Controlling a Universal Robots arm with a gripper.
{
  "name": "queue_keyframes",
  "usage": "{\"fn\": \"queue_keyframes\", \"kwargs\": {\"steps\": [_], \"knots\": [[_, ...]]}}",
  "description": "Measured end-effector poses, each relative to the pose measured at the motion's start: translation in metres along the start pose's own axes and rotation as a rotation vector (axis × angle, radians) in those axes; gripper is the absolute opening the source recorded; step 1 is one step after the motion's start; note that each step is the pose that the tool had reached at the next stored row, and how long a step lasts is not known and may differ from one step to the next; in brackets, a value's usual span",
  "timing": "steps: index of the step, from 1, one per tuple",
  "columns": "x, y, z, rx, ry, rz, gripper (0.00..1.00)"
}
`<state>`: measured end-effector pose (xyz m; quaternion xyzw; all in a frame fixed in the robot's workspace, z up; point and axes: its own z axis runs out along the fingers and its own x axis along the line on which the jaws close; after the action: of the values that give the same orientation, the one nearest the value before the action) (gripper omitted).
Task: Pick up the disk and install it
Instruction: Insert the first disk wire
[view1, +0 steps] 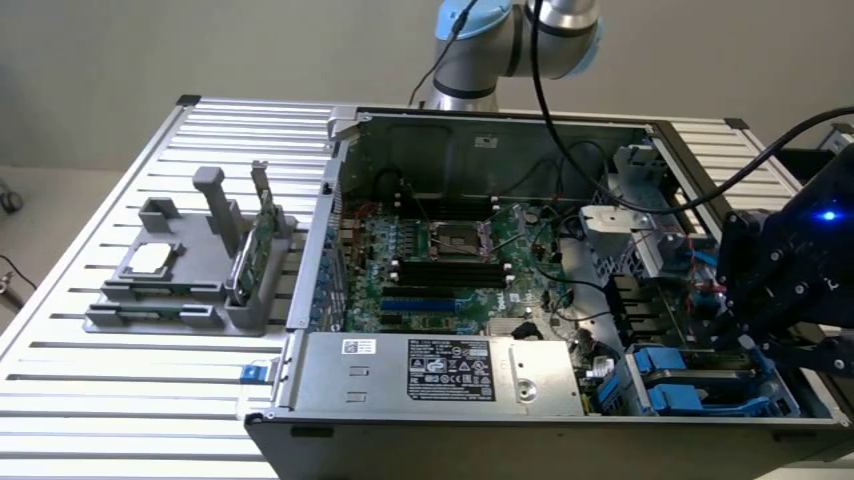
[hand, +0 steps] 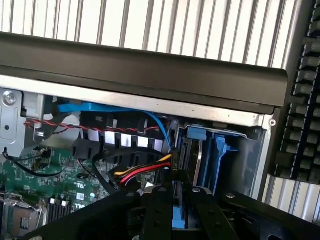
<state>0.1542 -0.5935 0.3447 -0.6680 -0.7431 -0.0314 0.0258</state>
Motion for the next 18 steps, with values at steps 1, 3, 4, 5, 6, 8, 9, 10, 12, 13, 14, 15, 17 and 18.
{"fn": "queue_keyframes", "kwargs": {"steps": [1, 3, 4, 5, 6, 8, 9, 10, 12, 13, 14, 15, 17, 18], "knots": [[0.0, 0.0, 0.0004, -0.0006, -0.0005, 0.011, 0.17], [-0.0002, -0.0001, 0.0014, -0.0014, -0.0039, 0.028, 0.17], [-0.0002, -0.0001, 0.0021, -0.0015, -0.0073, 0.034, 0.17], [-0.0003, -0.0001, 0.0028, -0.0015, -0.012, 0.038, 0.17], [-0.0002, -0.0001, 0.0034, -0.0013, -0.0174, 0.041, 0.17], [0.0001, 0.0, 0.0042, -0.0009, -0.0274, 0.048, 0.17], [0.0005, 0.0, 0.0043, -0.0004, -0.0314, 0.05, 0.17], [0.001, 0.0, 0.0044, 0.0002, -0.0347, 0.052, 0.17], [0.0016, 0.0002, 0.0045, 0.0022, -0.0402, 0.054, 0.17], [0.0016, 0.0002, 0.0045, 0.0024, -0.0414, 0.054, 0.17], [0.0015, 0.0002, 0.0044, 0.0026, -0.0419, 0.054, 0.17], [0.0016, 0.0003, 0.0044, 0.0026, -0.0423, 0.054, 0.17], [0.0026, 0.0004, 0.0045, 0.0034, -0.0453, 0.056, 0.17], [0.0028, 0.0005, 0.0046, 0.005, -0.0473, 0.059, 0.17]]}}
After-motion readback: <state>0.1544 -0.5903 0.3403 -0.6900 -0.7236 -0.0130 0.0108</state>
